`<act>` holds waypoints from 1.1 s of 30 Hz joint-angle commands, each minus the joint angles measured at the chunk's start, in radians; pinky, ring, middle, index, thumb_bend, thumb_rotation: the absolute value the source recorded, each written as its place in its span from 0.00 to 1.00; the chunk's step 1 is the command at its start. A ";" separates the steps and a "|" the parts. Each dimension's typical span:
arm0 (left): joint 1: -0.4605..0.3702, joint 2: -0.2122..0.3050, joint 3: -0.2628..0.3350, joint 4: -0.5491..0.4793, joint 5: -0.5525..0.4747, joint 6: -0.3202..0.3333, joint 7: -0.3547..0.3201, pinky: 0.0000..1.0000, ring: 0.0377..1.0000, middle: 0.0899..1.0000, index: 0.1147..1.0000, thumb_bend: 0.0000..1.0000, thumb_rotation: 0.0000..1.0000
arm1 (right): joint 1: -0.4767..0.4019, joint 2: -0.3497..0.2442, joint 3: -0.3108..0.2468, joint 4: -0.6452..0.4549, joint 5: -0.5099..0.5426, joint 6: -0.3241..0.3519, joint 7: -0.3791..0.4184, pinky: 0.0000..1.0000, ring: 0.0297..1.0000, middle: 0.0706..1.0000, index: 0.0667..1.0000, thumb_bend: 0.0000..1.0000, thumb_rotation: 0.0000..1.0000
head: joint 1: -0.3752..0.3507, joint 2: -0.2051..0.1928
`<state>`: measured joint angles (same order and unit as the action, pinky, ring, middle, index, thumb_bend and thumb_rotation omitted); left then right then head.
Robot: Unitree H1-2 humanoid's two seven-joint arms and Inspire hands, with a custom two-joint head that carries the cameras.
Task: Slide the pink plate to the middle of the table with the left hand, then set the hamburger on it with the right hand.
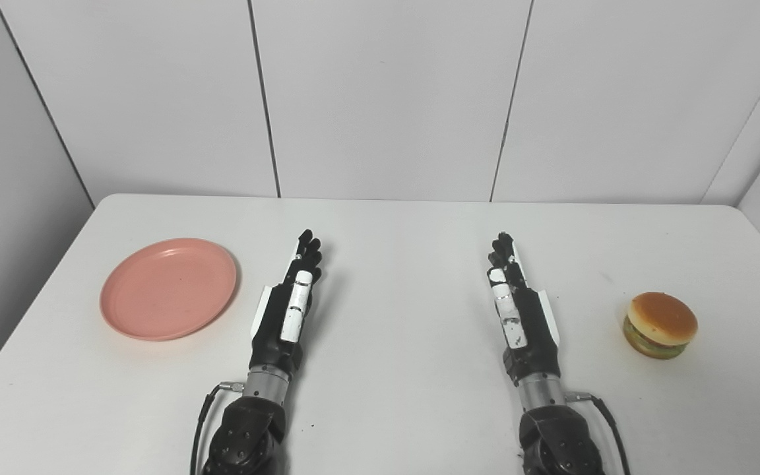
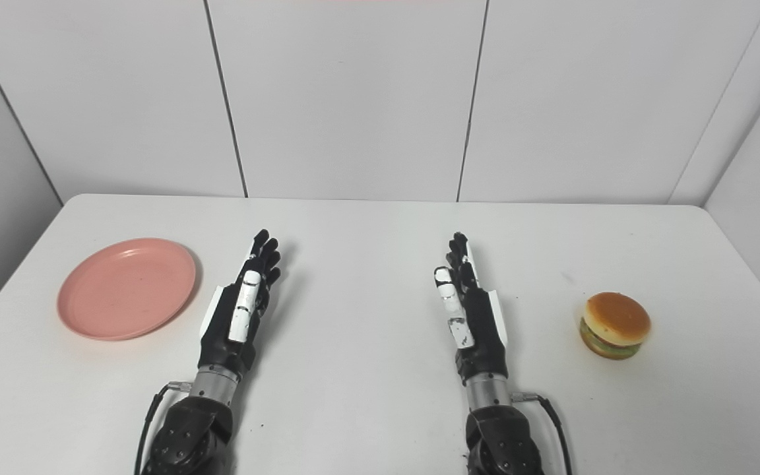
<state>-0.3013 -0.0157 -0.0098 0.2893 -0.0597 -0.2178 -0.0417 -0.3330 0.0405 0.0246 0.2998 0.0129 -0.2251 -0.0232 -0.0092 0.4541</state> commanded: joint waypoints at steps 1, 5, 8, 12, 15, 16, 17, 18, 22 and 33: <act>0.108 0.024 0.011 0.084 0.003 -0.004 -0.004 1.00 1.00 1.00 1.00 0.53 1.00 | 0.046 -0.004 -0.006 0.043 0.003 -0.024 0.005 1.00 1.00 1.00 1.00 0.56 0.90 | 0.003 0.001; 0.111 0.022 0.012 0.079 -0.008 -0.001 -0.011 1.00 1.00 1.00 1.00 0.52 1.00 | 0.046 -0.005 -0.003 0.050 -0.011 -0.027 -0.002 1.00 1.00 1.00 1.00 0.58 0.90 | 0.003 0.001; 0.122 0.017 0.014 0.064 -0.008 -0.004 -0.005 1.00 1.00 1.00 1.00 0.52 1.00 | 0.055 -0.002 0.003 0.038 -0.007 -0.027 0.007 1.00 1.00 1.00 1.00 0.58 0.91 | 0.012 0.005; 0.148 0.002 0.020 0.027 -0.028 0.007 -0.006 1.00 1.00 1.00 1.00 0.50 1.00 | 0.072 0.003 0.014 0.009 -0.020 -0.011 0.003 1.00 1.00 1.00 1.00 0.60 0.92 | 0.014 0.020; 0.167 -0.013 0.020 0.005 -0.022 -0.004 0.011 1.00 1.00 1.00 1.00 0.49 1.00 | 0.102 0.005 0.026 -0.030 -0.031 -0.008 0.001 1.00 1.00 1.00 1.00 0.59 0.92 | 0.005 0.028; 0.174 -0.017 0.019 0.000 -0.017 -0.015 0.015 1.00 1.00 1.00 1.00 0.48 1.00 | 0.112 0.006 0.027 -0.037 -0.033 -0.011 0.002 1.00 1.00 1.00 1.00 0.60 0.92 | 0.006 0.027; 0.180 -0.020 0.018 -0.004 -0.016 -0.021 0.016 1.00 1.00 1.00 1.00 0.48 1.00 | 0.121 0.006 0.027 -0.041 -0.028 -0.014 0.006 1.00 1.00 1.00 1.00 0.60 0.91 | 0.010 0.024; 0.187 -0.023 0.017 -0.011 -0.015 -0.024 0.016 1.00 1.00 1.00 1.00 0.47 1.00 | 0.129 0.005 0.028 -0.047 -0.020 -0.017 0.012 1.00 1.00 1.00 1.00 0.59 0.90 | 0.010 0.024; 0.228 -0.015 0.008 -0.084 -0.015 0.049 0.007 1.00 1.00 1.00 1.00 0.48 1.00 | 0.154 0.004 0.031 -0.072 -0.009 -0.011 0.025 1.00 1.00 1.00 1.00 0.57 0.90 | 0.016 0.019; 0.284 -0.003 -0.015 -0.129 -0.037 0.063 -0.024 1.00 1.00 1.00 1.00 0.50 1.00 | 0.186 0.001 0.032 -0.093 -0.024 0.003 0.010 1.00 1.00 1.00 1.00 0.59 0.91 | 0.023 0.008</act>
<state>-0.1343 -0.0305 -0.0267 0.0826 -0.0864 -0.1682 -0.0521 -0.2221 0.0443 0.0610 0.1636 -0.0100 -0.2244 -0.0150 0.0138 0.4617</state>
